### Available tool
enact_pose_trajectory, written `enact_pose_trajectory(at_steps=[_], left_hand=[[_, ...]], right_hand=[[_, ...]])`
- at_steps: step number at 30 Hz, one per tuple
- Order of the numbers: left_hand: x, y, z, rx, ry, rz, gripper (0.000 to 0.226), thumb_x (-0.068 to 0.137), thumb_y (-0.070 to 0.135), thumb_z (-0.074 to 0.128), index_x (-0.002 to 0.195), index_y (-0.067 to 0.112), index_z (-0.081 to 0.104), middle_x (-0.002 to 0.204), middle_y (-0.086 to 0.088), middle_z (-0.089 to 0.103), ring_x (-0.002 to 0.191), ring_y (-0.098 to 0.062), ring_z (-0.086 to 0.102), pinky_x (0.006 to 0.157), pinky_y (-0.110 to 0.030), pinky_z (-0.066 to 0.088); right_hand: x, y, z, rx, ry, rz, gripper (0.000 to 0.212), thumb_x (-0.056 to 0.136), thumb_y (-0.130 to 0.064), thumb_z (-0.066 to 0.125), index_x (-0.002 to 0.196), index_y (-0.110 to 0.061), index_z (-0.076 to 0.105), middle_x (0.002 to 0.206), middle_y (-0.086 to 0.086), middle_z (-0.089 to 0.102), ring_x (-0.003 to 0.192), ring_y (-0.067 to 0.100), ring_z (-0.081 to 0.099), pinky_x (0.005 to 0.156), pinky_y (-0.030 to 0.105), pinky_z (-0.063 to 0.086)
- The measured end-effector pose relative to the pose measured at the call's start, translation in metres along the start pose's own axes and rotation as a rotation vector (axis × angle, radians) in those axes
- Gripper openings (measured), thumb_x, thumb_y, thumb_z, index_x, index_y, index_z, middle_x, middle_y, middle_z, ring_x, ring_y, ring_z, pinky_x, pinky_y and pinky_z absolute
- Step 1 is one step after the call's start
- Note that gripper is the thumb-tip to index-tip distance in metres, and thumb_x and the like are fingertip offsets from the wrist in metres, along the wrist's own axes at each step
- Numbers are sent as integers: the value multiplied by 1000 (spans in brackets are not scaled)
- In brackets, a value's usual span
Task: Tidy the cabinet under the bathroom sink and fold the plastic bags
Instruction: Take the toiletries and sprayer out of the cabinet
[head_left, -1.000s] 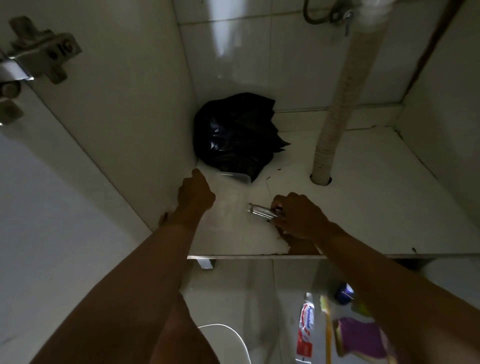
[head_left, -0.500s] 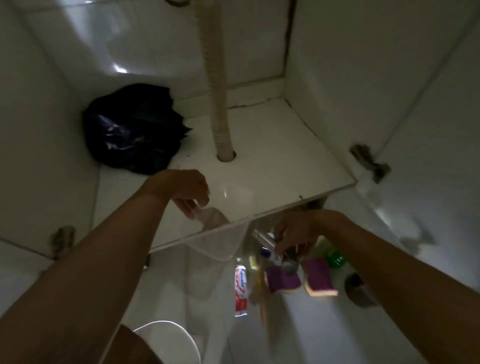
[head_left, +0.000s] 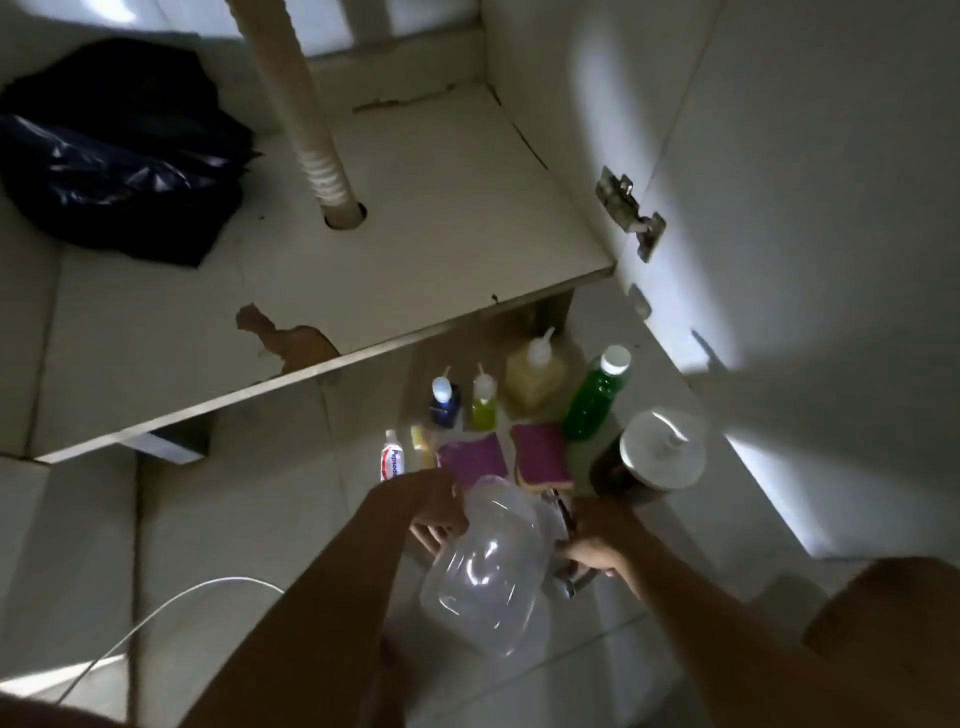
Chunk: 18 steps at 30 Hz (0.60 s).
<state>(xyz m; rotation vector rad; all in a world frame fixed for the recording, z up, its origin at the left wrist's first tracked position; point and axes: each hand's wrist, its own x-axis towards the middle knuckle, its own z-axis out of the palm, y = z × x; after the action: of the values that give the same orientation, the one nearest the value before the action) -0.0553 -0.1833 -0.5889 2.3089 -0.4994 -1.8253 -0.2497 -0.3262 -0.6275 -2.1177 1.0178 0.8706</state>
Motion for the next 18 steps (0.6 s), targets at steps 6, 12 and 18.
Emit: enact_pose_trajectory(at_steps=[6, 12, 18], left_hand=[[20, -13, 34, -49, 239, 31, 42, 80, 5, 73, 118, 5, 55, 101, -17, 69, 87, -32, 71, 73, -42, 61], [15, -16, 41, -100, 163, -23, 41, 91, 8, 64, 129, 15, 51, 119, -20, 63, 96, -32, 69, 71, -38, 61], [7, -19, 33, -26, 3, -101, 27, 97, 23, 54, 120, 12, 62, 107, -8, 68, 90, -24, 65, 90, -37, 55]], right_hand=[[11, 24, 27, -15, 140, 16, 51, 81, -46, 66, 121, -18, 52, 122, 7, 62, 116, 28, 59, 87, 32, 47], [13, 30, 35, -35, 116, 41, 46, 87, -43, 58, 124, -17, 49, 127, 8, 57, 119, 29, 56, 92, 34, 46], [10, 22, 24, -56, 231, 99, 33, 99, -40, 48, 122, -17, 57, 129, 8, 61, 121, 27, 59, 94, 34, 48]])
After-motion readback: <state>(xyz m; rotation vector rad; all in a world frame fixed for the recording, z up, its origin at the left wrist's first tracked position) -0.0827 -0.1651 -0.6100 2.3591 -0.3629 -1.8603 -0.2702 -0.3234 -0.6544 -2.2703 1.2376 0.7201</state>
